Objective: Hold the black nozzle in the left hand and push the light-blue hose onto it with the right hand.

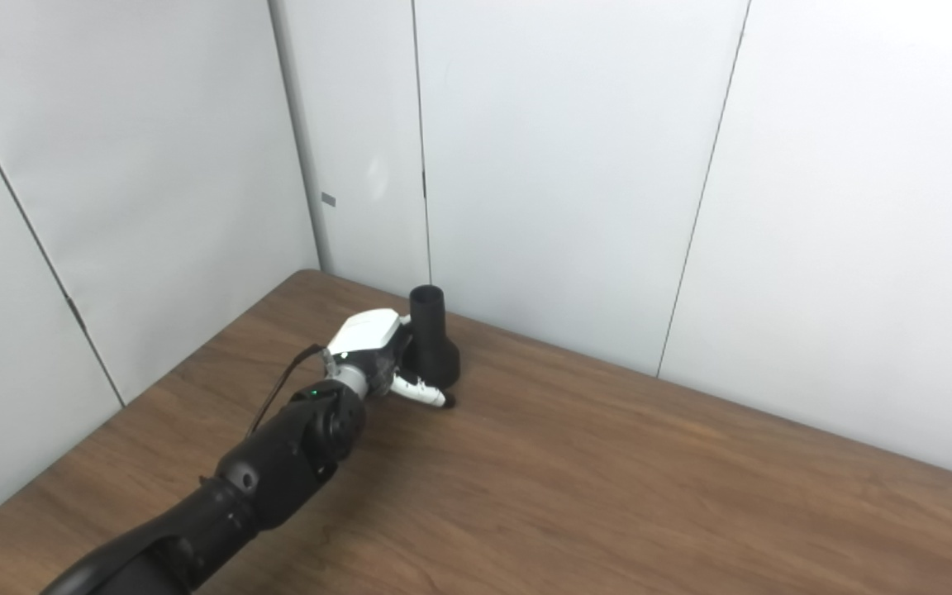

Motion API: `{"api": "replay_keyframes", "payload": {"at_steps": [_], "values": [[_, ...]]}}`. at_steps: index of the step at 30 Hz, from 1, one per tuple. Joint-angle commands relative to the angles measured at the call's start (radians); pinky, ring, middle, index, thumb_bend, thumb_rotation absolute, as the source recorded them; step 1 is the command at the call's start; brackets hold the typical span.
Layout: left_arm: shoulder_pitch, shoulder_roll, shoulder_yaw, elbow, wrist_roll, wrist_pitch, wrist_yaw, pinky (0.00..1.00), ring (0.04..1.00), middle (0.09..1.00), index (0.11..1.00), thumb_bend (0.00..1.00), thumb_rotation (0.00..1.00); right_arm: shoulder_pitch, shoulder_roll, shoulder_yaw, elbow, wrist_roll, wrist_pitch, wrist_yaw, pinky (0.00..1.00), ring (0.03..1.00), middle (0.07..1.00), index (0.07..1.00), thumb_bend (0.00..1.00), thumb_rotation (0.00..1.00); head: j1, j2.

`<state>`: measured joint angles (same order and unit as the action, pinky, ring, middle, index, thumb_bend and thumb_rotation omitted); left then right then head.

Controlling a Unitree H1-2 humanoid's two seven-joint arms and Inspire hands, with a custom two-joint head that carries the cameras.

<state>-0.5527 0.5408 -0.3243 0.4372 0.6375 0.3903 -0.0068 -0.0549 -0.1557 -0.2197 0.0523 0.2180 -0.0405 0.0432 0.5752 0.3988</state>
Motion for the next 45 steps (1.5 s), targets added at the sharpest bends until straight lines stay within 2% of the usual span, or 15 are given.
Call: {"api": "replay_keyframes", "payload": {"at_steps": [1,3,6,14,21,25,30,33,34,35,36,37,38,40,45], "values": [[0.032,-0.008,-0.035,0.035,0.005,-0.012,-0.063,0.95,0.894,0.904,0.873,1.00,0.29,0.007,-0.005,0.001,0.006,0.002,-0.013,0.007,0.34,0.463,0.506,0.482,0.51,0.17,0.001,0.001],[0.032,-0.005,-0.043,0.039,0.017,-0.025,-0.057,0.94,0.882,0.891,0.855,1.00,0.29,0.008,-0.005,0.000,0.005,0.002,-0.007,0.005,0.34,0.457,0.501,0.481,0.51,0.17,0.002,0.001],[0.028,-0.003,-0.060,0.038,0.045,-0.002,-0.076,0.95,0.882,0.889,0.851,1.00,0.31,0.009,-0.005,-0.001,0.008,0.010,-0.015,0.011,0.34,0.456,0.501,0.481,0.51,0.17,0.002,0.001],[0.027,-0.001,-0.090,0.043,0.113,0.010,-0.070,0.92,0.839,0.849,0.803,1.00,0.32,0.011,-0.005,0.001,0.003,0.008,-0.012,0.011,0.33,0.452,0.499,0.481,0.51,0.17,-0.001,0.003],[0.033,-0.009,-0.069,0.033,0.104,0.018,-0.071,0.91,0.811,0.826,0.829,1.00,0.46,0.012,-0.005,0.001,-0.008,0.001,0.005,0.002,0.33,0.450,0.497,0.481,0.51,0.17,-0.003,0.006],[0.027,-0.014,-0.049,0.050,0.089,-0.002,-0.065,0.89,0.800,0.816,0.819,1.00,0.48,0.011,-0.005,0.000,-0.008,0.013,0.005,0.010,0.33,0.452,0.498,0.481,0.51,0.17,-0.007,0.006],[0.034,-0.017,-0.047,0.060,0.110,-0.046,-0.006,0.81,0.697,0.723,0.746,1.00,0.38,0.010,-0.008,0.003,-0.001,0.011,-0.001,0.012,0.33,0.454,0.503,0.481,0.51,0.17,-0.006,0.008],[0.049,-0.025,-0.024,0.060,0.092,-0.090,0.049,0.76,0.657,0.662,0.694,0.97,0.25,0.009,-0.009,0.004,0.001,0.007,-0.001,0.011,0.33,0.457,0.505,0.481,0.51,0.17,-0.005,0.006],[0.056,-0.026,-0.019,0.057,0.088,-0.105,0.062,0.59,0.596,0.606,0.666,0.92,0.18,0.009,-0.009,0.004,0.001,0.008,-0.002,0.011,0.33,0.458,0.507,0.481,0.51,0.17,-0.005,0.006],[0.060,-0.026,-0.015,0.059,0.086,-0.120,0.073,0.47,0.517,0.544,0.637,0.88,0.11,0.009,-0.009,0.004,0.002,0.007,-0.004,0.011,0.33,0.458,0.507,0.481,0.51,0.17,-0.007,0.005],[0.066,-0.025,-0.011,0.055,0.084,-0.132,0.079,0.40,0.469,0.503,0.608,0.85,0.07,0.009,-0.009,0.004,0.003,0.006,-0.006,0.011,0.33,0.458,0.508,0.481,0.51,0.17,-0.007,0.005],[0.074,-0.023,-0.010,0.039,0.086,-0.136,0.080,0.36,0.439,0.457,0.559,0.66,0.03,0.008,-0.008,0.004,0.005,0.006,-0.008,0.011,0.33,0.459,0.509,0.481,0.51,0.17,-0.007,0.006],[0.078,-0.022,-0.009,0.031,0.088,-0.140,0.080,0.37,0.450,0.453,0.536,0.59,0.01,0.008,-0.008,0.004,0.006,0.007,-0.010,0.012,0.33,0.461,0.511,0.481,0.51,0.17,-0.007,0.006],[0.081,-0.018,-0.012,0.035,0.095,-0.153,0.083,0.43,0.494,0.480,0.498,0.54,0.00,0.010,-0.006,0.003,-0.004,0.007,0.001,0.007,0.33,0.463,0.513,0.481,0.51,0.17,-0.006,0.006],[0.081,-0.017,-0.017,0.042,0.115,-0.159,0.083,0.50,0.560,0.503,0.476,0.52,0.00,0.011,-0.009,0.005,-0.005,-0.001,0.001,0.005,0.33,0.470,0.518,0.481,0.51,0.17,-0.006,0.006]]}}
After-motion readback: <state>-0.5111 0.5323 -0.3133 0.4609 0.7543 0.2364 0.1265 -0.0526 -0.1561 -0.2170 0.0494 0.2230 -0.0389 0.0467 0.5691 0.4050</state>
